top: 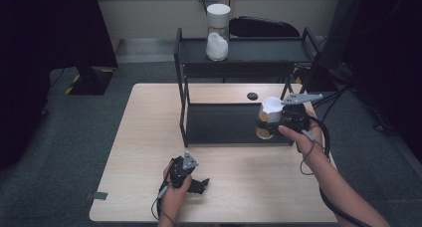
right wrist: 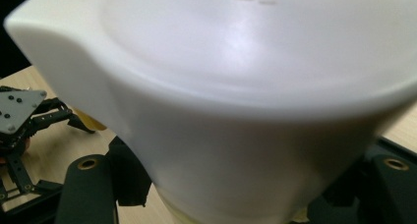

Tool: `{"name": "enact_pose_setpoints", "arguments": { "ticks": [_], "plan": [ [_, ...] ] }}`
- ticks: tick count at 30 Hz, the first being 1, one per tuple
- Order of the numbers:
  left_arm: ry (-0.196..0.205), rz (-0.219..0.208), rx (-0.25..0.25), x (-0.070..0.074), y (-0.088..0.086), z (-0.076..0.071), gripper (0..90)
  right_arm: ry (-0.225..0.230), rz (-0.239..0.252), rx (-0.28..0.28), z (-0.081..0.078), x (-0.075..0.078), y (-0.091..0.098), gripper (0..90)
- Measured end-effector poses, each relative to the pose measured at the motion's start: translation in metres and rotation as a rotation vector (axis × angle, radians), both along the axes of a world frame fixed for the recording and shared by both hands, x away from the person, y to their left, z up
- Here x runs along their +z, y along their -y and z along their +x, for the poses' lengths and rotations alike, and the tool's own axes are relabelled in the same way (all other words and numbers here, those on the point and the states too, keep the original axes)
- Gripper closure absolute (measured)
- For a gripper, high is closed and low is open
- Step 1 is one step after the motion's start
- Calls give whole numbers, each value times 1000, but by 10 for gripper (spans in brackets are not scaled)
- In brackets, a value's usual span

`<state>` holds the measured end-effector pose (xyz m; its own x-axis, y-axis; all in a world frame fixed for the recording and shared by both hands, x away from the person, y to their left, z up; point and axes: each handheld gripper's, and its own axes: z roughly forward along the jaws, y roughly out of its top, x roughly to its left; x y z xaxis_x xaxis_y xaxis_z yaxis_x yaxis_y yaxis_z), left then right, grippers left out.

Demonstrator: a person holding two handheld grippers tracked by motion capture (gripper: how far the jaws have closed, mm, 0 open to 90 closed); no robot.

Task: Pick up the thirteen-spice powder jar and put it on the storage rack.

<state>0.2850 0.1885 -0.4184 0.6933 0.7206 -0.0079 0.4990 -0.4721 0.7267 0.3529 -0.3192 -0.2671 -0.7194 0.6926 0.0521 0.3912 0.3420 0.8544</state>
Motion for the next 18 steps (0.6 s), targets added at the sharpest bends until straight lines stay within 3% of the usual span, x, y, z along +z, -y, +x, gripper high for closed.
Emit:
{"name": "enact_pose_setpoints", "arguments": {
  "ticks": [18],
  "plan": [
    [0, 0, 0, 0, 0, 0, 0, 37, 8, -24, 8, 57, 8, 300]
  ]
}}
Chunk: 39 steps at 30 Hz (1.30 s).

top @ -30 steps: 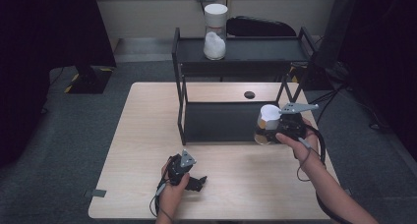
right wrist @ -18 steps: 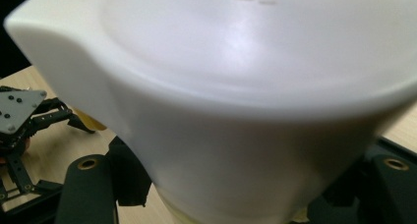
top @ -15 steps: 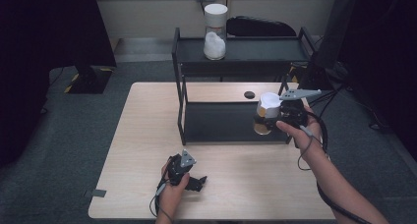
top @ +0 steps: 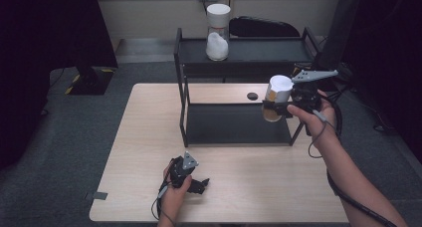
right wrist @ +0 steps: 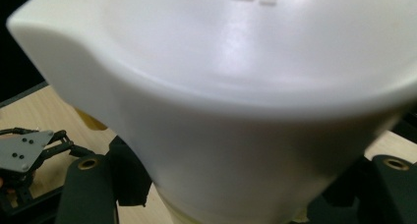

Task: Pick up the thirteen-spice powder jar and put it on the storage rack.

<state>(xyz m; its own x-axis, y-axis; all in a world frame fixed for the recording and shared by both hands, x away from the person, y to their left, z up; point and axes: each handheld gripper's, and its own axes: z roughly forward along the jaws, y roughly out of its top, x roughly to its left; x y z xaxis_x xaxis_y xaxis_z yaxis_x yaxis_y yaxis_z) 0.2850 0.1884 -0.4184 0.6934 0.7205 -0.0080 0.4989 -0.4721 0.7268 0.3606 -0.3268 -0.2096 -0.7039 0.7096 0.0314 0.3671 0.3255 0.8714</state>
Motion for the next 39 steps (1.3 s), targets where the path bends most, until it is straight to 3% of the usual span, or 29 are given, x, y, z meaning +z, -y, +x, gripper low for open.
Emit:
{"name": "enact_pose_setpoints", "arguments": {
  "ticks": [14, 39],
  "plan": [
    [0, 1, 0, 0, 0, 0, 0, 27, -31, -3, 5, 36, -11, 300],
    [0, 3, -1, 0, 0, 0, 0, 12, -59, -5, 19, 98, -31, 301]
  ]
}}
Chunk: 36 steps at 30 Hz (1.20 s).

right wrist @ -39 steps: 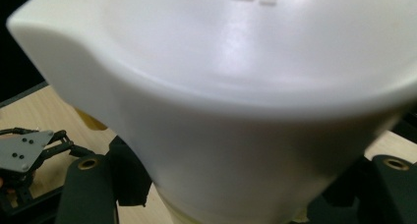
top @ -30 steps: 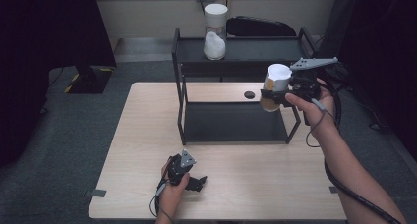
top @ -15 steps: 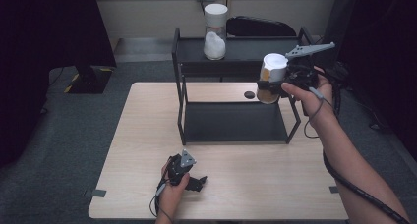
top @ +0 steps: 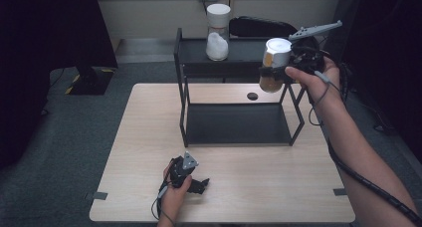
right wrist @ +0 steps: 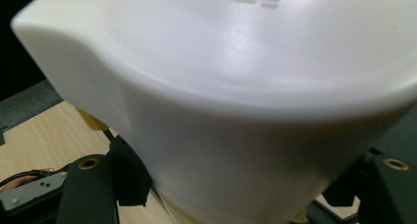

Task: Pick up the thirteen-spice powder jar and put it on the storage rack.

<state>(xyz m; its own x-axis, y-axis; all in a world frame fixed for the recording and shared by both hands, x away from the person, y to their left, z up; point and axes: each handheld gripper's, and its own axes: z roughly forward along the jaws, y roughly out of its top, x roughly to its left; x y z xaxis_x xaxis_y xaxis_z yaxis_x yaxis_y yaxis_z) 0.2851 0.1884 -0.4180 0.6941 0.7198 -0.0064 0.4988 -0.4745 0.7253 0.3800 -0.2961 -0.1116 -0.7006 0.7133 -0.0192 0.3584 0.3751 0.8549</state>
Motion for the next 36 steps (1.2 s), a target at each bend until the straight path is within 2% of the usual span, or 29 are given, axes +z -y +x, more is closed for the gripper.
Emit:
{"name": "enact_pose_setpoints", "arguments": {
  "ticks": [11, 21, 27, 36],
  "plan": [
    [1, -1, 1, 0, 0, 0, 0, -15, 6, -14, 9, 19, -3, 301],
    [1, -1, 2, 0, 0, 0, 0, 3, 7, -35, 17, 38, -8, 301],
    [2, -2, 1, 0, 0, 0, 0, 14, 23, -60, 24, 40, -11, 301],
    [1, -2, 1, 0, 0, 0, 0, 43, 29, -100, 43, 42, -21, 301]
  ]
}}
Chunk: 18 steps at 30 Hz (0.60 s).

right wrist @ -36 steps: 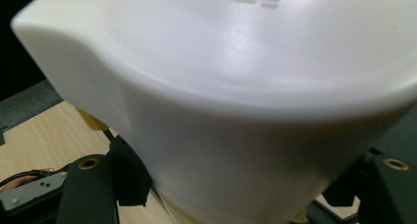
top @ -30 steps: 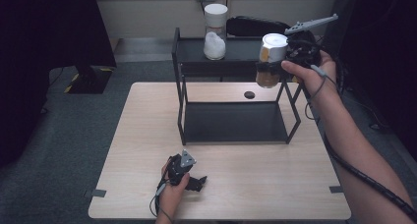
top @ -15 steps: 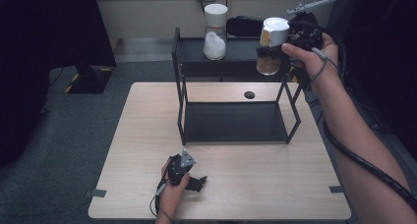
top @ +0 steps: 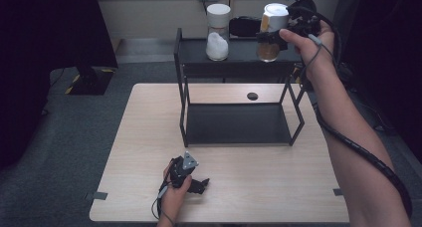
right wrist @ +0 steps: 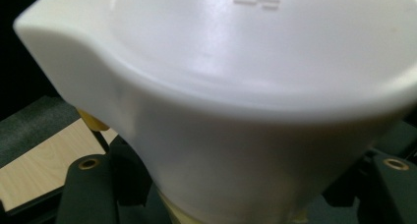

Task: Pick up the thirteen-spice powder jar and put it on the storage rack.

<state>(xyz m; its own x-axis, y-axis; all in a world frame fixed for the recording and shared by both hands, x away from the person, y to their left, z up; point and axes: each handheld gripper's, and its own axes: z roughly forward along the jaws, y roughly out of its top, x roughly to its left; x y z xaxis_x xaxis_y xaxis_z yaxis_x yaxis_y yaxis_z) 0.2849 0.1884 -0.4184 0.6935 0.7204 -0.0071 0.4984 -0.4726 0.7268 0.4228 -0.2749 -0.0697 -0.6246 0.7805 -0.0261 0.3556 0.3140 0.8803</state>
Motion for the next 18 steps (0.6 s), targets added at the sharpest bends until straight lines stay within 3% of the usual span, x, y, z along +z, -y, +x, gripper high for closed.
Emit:
{"name": "enact_pose_setpoints", "arguments": {
  "ticks": [18],
  "plan": [
    [1, -1, 0, 0, 0, 0, 0, -23, -10, -22, 34, -15, -14, 301]
  ]
}}
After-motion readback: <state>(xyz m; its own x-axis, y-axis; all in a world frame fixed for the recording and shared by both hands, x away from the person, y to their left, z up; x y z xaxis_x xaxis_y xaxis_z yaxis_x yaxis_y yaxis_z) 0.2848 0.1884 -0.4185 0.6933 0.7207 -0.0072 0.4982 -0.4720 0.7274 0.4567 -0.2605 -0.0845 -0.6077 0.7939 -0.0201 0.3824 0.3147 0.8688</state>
